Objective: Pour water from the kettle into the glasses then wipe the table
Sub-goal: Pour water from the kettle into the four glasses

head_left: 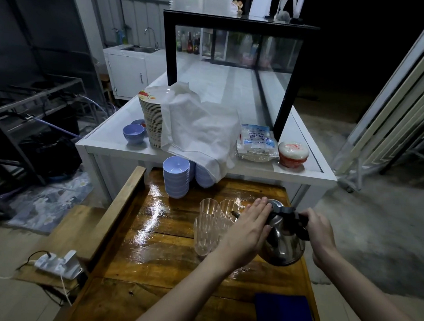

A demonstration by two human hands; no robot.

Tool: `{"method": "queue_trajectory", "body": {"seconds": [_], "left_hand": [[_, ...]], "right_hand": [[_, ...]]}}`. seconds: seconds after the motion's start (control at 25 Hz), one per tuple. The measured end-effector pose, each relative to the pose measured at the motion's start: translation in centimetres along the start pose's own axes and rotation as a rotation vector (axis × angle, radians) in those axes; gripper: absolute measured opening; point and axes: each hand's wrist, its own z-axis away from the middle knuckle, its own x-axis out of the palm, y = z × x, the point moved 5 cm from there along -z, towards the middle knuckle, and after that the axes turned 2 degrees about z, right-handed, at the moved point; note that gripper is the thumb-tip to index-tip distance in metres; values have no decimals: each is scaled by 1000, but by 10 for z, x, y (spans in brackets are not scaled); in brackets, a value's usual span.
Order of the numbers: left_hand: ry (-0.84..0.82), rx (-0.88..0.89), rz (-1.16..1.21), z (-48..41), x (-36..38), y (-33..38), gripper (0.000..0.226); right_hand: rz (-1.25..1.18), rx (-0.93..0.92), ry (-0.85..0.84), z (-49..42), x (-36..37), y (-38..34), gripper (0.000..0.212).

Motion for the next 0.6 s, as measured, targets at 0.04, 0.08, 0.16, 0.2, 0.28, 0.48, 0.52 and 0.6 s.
{"method": "queue_trajectory", "body": {"seconds": [0.04,0.08,0.16,0.2,0.28,0.48,0.52,0.6], "left_hand": [[9,-7,17,3,-4,-3,54],[20,-15,32,6,-7,-6,54],[33,-23,59,11,-13,-11,54],[37,-25,68,13,-15,-13,55],[39,-30,88,18,-19,-18,55],[26,-35,125,25,-19,-28,57],[29,-29,134,26,-19,-29,57],[47,-19,151,27,-19,-31,58]], "right_hand": [[19,-18,-3,1,4,-4,31],[43,-37,-6,1,9,-9,31],[105,-70,-2,3,16,-18,33],[132,-84,8,3,20,-22,34],[178,-105,27,5,26,-29,34],[326,-190,30,10,35,-46,35],[352,-211,28,11,36,-49,36],[386,-245,17,12,39,-55,37]]}}
